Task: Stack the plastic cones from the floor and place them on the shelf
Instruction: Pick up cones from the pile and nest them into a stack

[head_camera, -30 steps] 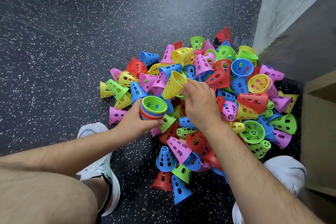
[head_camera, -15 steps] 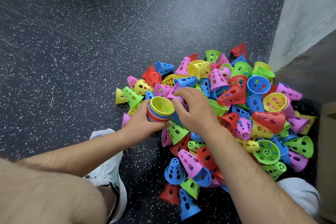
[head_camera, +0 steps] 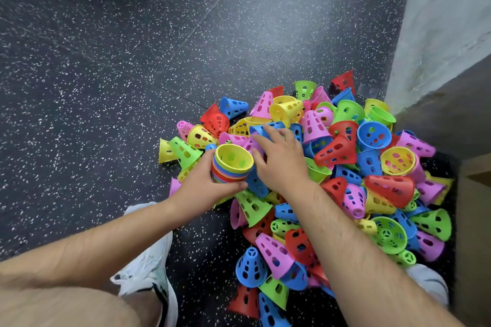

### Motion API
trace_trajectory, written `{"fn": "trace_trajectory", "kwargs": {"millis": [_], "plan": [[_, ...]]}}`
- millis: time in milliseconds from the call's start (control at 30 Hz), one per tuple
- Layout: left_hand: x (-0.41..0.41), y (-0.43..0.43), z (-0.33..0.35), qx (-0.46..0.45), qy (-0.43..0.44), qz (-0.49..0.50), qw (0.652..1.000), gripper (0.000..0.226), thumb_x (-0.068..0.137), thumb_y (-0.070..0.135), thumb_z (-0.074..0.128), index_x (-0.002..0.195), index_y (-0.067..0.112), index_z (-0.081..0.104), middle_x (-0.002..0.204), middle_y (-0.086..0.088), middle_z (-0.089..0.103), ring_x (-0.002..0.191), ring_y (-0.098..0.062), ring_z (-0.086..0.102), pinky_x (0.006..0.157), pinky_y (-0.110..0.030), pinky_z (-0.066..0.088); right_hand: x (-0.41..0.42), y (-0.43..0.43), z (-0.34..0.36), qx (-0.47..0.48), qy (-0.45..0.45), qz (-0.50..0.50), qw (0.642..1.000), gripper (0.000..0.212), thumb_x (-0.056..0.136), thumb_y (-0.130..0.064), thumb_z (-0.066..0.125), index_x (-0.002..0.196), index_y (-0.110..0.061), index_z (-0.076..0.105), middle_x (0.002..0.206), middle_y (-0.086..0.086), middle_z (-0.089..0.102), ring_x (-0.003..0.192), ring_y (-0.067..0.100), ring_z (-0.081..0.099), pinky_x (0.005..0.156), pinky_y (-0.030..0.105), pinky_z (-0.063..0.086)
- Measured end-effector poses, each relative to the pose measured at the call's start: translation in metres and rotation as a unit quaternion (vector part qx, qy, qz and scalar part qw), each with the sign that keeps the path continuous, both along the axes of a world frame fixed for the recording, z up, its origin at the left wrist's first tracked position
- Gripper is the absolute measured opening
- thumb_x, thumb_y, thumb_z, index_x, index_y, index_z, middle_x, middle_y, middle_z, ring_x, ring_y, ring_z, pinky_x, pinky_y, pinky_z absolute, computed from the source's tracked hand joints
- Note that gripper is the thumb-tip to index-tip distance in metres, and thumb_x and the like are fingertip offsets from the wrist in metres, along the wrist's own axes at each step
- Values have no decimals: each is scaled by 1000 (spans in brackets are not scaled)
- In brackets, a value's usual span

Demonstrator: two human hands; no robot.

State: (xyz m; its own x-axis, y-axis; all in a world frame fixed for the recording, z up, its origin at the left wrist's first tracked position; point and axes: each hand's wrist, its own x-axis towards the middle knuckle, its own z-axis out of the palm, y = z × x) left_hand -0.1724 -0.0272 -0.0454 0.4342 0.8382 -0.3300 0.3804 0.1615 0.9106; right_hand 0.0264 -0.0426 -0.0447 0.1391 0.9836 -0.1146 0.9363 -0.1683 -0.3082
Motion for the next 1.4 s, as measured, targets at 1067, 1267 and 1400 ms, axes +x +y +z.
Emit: {"fn": "trace_trajectory", "kwargs": {"millis": [1067,1267,1400], "plan": [[-8,-2,14,43,-37,-42,997,69,71,14,95,127,25,55,115,4,71,101,-7,70,89,-20,52,-21,-42,51,206,218,-142,943,72,95,-59,36,143,-8,50,140,7,55,134,23,43,116,34,27],[-6,-7,10,40,-37,-50,997,63,73,20,94,123,27,57,110,5,73,99,-7,72,87,-23,55,-39,-54,38,75,188,-53,978,77,86,-64,31,143,-18,54,138,-3,58,129,16,42,112,44,32],[-7,-12,7,36,-18,-47,998,64,75,20,93,127,20,55,110,4,73,94,-2,71,79,-16,53,-39,-59,35,22,245,-38,969,77,84,-66,35,145,-23,51,142,-7,53,135,9,35,117,43,28]]}}
